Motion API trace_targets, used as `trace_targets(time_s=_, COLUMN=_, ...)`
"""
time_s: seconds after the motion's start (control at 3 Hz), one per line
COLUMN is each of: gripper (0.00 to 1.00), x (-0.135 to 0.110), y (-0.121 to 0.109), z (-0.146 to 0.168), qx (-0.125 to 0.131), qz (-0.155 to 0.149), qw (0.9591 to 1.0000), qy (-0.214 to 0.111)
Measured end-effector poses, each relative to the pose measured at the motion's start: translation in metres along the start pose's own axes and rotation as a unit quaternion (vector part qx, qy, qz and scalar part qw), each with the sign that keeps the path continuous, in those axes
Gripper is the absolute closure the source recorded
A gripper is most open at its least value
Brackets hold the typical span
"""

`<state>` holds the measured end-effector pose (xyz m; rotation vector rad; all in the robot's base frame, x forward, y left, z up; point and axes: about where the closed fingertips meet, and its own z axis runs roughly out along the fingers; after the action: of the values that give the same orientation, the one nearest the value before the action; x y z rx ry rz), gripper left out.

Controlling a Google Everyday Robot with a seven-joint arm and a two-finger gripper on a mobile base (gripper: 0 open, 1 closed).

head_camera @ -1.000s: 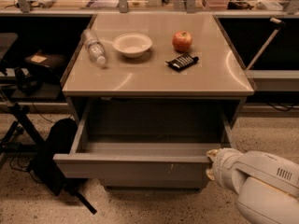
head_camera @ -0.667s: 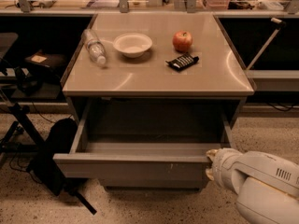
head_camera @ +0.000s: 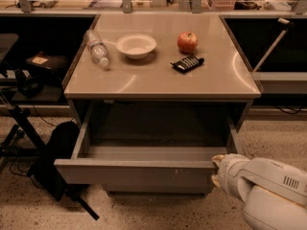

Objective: Open top drawer

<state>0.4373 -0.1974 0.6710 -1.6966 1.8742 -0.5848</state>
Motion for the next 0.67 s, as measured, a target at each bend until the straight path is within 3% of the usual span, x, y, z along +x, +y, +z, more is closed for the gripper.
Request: trace_targets(time_s=0.67, gripper=1.0, x=0.0005, y=0.0034, z=-0.0029, qx=0.002, qz=0.002, qw=1.0, qy=0.003)
